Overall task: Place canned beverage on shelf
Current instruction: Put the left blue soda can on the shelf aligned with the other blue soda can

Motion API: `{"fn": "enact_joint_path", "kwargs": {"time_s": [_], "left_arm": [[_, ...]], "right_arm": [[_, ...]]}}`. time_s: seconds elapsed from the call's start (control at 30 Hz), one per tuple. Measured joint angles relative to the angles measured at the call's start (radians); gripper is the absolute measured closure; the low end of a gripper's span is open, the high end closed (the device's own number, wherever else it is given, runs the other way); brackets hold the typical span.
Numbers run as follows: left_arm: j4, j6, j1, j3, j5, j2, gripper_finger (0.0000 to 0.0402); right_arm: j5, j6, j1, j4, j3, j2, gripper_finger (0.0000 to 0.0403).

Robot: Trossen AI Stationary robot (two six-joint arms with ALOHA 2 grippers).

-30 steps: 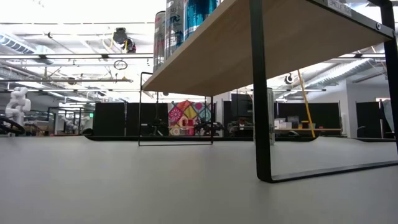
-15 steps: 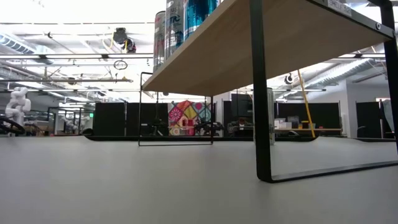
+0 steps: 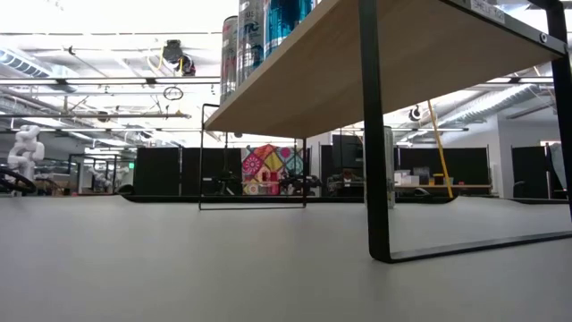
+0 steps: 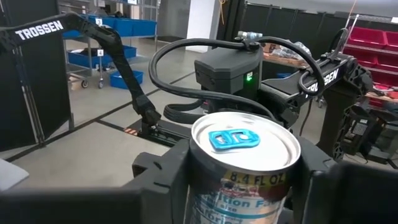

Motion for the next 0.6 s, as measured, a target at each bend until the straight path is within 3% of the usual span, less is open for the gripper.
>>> {"fn": "enact_joint_path", "kwargs": {"time_s": [0.37,0.6], "left_arm": [[0.013,0.008,-0.001,0.001,0.005,0.0,0.0079],[0.003,0.017,-0.019,0.0,0.004,0.0,0.0059]], "right_arm": [[-0.006,-0.011,0.0,-0.035,-0.001,0.006,0.0271],[-0.007,-0.008,-0.005,-0.071,-0.001,0.003,0.0272]]}}
